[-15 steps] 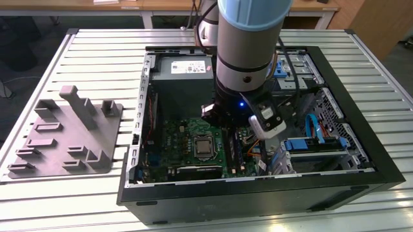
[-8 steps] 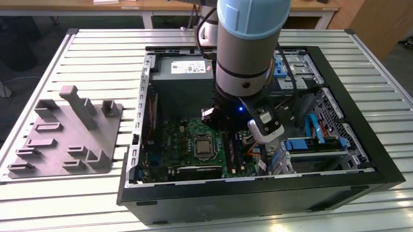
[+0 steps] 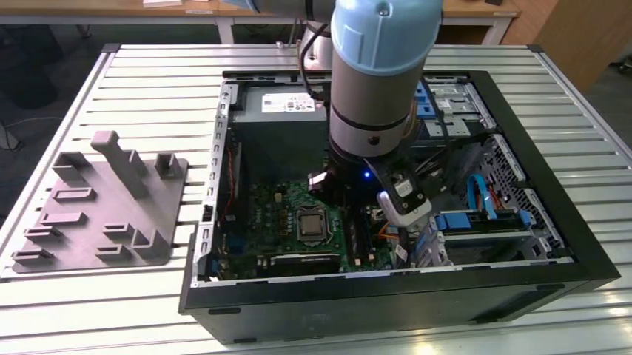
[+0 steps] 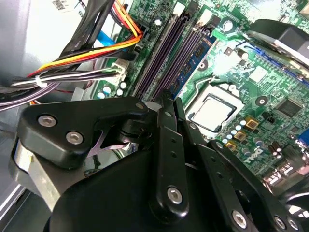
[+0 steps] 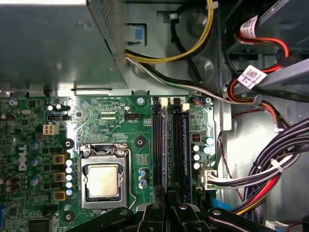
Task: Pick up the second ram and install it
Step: 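Insert the second ram into the second slot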
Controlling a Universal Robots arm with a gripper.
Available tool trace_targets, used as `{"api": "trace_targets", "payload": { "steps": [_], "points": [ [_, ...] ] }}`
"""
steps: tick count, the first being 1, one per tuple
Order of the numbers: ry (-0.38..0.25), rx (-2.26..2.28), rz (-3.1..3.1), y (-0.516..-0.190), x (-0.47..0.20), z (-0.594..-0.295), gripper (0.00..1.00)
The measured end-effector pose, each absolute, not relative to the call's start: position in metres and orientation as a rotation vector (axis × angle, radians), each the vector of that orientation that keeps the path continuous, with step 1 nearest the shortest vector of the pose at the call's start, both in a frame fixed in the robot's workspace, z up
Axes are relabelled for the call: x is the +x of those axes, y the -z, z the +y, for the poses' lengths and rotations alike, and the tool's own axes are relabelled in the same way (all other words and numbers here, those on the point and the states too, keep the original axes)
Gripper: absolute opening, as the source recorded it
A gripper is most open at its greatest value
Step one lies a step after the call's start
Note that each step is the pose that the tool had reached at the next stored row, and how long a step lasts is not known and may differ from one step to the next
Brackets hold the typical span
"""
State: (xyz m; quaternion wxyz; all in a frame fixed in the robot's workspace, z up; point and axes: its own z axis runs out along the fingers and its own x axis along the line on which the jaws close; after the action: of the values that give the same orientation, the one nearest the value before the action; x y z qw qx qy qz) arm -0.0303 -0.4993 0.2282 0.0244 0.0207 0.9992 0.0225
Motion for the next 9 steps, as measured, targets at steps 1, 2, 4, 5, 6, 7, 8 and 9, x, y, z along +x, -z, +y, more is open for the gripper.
{"api": "trace_targets", "payload": {
  "steps": [1, 2, 4, 5, 6, 7, 8, 9],
  "points": [
    [-0.067, 0.064, 3.091, -0.2272, -0.0302, -0.4993, 0.14],
    [-0.065, 0.065, 3.091, -0.2263, -0.0303, -0.4993, 0.14],
    [-0.062, 0.065, 3.091, -0.2247, -0.0303, -0.4993, 0.14],
    [-0.061, 0.066, 3.091, -0.224, -0.0303, -0.4993, 0.14],
    [-0.059, 0.066, 3.091, -0.2235, -0.0303, -0.4993, 0.14],
    [-0.057, 0.066, 3.091, -0.2229, -0.0303, -0.4993, 0.14],
    [-0.056, 0.066, 3.091, -0.2223, -0.0303, -0.4993, 0.14],
    [-0.055, 0.066, 3.091, -0.2218, -0.0303, -0.4993, 0.14]
  ]
}}
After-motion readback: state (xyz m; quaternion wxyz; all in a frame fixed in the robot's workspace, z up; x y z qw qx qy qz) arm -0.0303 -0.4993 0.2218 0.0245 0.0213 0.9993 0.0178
